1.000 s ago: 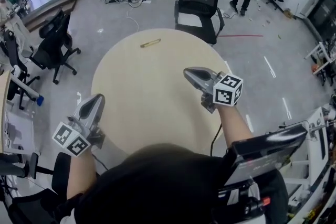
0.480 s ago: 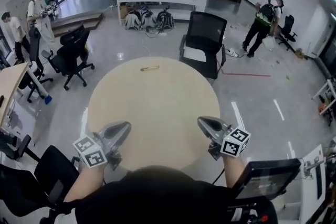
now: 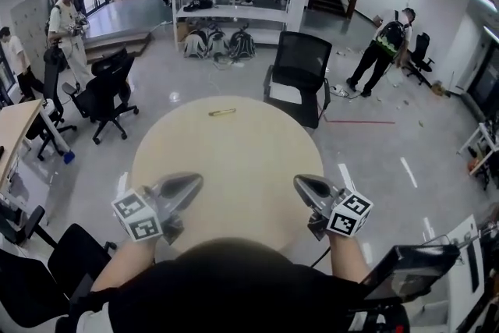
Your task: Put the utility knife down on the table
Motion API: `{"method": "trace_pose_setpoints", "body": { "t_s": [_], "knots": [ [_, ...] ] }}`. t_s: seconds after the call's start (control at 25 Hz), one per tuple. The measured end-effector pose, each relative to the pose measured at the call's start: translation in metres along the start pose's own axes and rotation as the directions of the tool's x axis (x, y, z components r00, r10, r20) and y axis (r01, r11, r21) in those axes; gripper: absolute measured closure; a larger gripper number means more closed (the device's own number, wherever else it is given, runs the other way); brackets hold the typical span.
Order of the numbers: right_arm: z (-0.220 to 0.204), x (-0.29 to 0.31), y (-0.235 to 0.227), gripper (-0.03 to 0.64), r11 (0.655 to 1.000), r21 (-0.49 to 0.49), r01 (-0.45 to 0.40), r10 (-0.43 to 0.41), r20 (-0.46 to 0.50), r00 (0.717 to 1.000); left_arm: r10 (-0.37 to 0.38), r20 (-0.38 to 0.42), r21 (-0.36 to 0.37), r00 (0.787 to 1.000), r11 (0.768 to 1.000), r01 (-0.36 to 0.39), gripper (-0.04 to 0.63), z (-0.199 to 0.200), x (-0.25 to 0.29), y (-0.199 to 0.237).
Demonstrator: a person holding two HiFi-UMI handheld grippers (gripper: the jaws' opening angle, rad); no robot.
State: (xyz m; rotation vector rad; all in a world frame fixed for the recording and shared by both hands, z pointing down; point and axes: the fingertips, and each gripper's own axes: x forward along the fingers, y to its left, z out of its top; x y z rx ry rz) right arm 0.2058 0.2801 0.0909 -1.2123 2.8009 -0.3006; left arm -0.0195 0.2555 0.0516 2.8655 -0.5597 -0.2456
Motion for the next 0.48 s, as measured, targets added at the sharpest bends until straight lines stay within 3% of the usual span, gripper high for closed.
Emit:
{"method": "trace_pose_setpoints", "body": {
  "t_s": [0.48],
  "knots": [
    [0.01, 0.045, -0.001, 0.603, 0.998, -0.056, -0.031, 0.029, -0.036, 0.999, 0.071, 0.061, -0.016, 0.996, 0.997, -0.07, 0.597, 0.006, -0.031, 0.044]
  ]
}}
